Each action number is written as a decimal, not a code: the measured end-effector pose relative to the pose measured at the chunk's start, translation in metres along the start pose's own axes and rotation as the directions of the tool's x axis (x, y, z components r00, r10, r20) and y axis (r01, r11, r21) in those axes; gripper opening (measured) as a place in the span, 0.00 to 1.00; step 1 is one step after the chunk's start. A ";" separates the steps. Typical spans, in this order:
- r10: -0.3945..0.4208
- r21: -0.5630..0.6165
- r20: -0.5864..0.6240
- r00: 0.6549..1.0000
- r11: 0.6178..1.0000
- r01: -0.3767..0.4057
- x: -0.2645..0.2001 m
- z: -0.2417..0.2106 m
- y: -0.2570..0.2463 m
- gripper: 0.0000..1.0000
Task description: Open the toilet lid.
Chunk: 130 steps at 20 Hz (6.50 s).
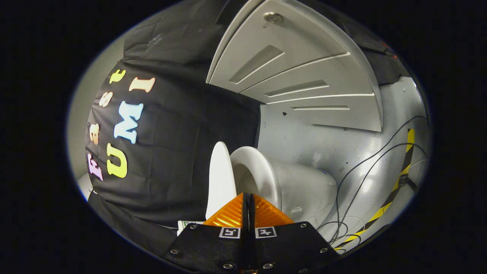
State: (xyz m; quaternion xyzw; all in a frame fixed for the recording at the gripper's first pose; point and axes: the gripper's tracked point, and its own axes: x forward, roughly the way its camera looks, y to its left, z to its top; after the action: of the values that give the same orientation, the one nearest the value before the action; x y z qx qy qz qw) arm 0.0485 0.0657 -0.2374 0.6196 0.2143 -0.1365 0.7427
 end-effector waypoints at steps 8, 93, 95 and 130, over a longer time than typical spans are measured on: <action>0.042 -0.086 0.002 0.999 0.995 -0.041 -0.023 0.003 0.051 0.00; 0.499 -0.946 -0.146 0.854 0.182 -0.268 -0.144 -0.353 0.391 0.00; 0.504 -0.928 -0.166 0.847 0.210 -0.307 -0.143 -0.364 0.391 0.00; 0.626 -0.955 0.010 0.780 0.238 -0.179 -0.214 -0.084 0.361 0.95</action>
State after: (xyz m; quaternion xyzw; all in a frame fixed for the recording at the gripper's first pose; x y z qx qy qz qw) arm 0.0188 0.2046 0.1664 0.0865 -0.0732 0.0880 0.9896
